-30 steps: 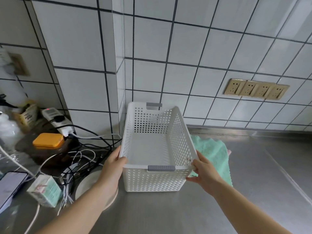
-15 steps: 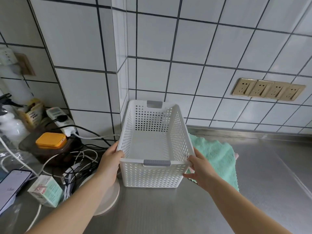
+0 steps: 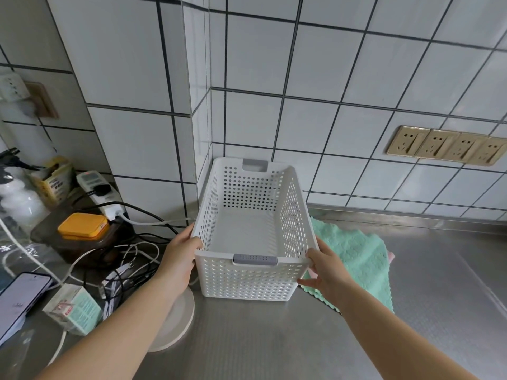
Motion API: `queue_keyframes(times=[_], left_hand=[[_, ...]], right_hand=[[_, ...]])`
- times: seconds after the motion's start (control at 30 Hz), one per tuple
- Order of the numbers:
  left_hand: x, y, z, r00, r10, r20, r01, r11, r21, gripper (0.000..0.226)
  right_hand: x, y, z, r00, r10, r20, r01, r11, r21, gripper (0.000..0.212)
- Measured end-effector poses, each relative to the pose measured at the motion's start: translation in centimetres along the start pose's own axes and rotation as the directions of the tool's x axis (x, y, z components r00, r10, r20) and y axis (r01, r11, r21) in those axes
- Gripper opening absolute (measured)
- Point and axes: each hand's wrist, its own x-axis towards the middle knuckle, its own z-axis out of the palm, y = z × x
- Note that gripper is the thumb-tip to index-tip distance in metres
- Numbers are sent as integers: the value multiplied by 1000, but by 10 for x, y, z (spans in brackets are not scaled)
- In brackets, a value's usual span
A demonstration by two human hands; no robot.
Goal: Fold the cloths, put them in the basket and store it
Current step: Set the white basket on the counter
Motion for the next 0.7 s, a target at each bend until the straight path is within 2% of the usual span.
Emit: queue_keyframes(times=[0.17, 0.3, 0.4, 0.53, 0.63, 0.7], left_hand=[[3, -4, -2, 1000, 1, -5, -1, 1000, 12, 55], [5, -7, -6, 1000, 23, -15, -23, 999, 29, 50], [5, -5, -10, 997, 67, -22, -65, 993, 95, 56], [-6, 15, -10, 970, 245, 0, -243, 964, 110, 57], [-12, 34, -6, 935, 350, 61, -354, 932, 73, 55], [-17, 41, -4, 911, 385, 150, -398, 914, 71, 53]], right_hand=[[2, 2, 1, 1000, 0, 2, 0, 1000, 30, 52], [-2, 6, 2, 1000, 2, -14, -1, 997, 76, 37], [-11, 7, 4, 999, -39, -29, 41, 996, 82, 32], [-28, 5, 8, 976, -167, -137, 175, 983, 48, 54], [-41, 0, 11, 947, -247, -207, 262, 964, 47, 58], [-50, -1, 16, 927, -283, -245, 302, 953, 39, 59]])
